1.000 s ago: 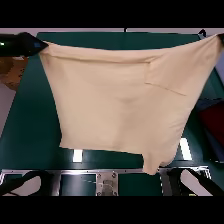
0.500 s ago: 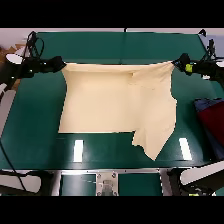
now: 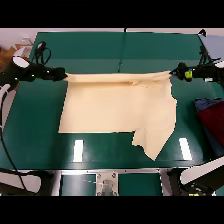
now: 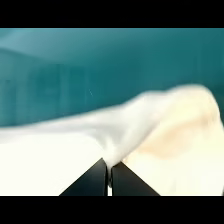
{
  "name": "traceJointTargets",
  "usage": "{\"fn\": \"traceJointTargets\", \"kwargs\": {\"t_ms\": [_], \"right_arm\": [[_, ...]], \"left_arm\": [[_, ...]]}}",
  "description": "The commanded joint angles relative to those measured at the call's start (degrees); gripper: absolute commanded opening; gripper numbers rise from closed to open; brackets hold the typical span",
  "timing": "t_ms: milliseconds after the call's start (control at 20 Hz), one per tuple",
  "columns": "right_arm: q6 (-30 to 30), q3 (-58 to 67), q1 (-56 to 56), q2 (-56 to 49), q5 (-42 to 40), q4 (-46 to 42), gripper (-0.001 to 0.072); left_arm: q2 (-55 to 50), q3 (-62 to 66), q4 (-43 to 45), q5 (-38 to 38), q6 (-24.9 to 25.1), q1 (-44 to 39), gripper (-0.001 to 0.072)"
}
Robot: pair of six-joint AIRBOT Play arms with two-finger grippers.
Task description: Fold the shirts.
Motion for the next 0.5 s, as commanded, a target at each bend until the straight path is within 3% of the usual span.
{"fn": "traceJointTargets", "kwargs": {"t_ms": [0, 400, 450], "right_arm": [[1.8, -7.1, -0.2, 2.5, 3.8, -9.1, 0.0012], [1.8, -14.1, -0.1, 3.6, 3.9, -11.1, 0.0015], [2.4, -13.3, -0.2, 3.7, 4.9, -11.1, 0.0115]], "left_arm": [[-1.5, 0.0, 5.2, -11.0, -2.4, 0.0, 0.0018], [-4.0, -0.2, 4.6, -17.2, -6.8, 0.0, 0.0021], [-4.0, -0.1, 4.5, -18.3, -7.5, 0.0, 0.0229]]}}
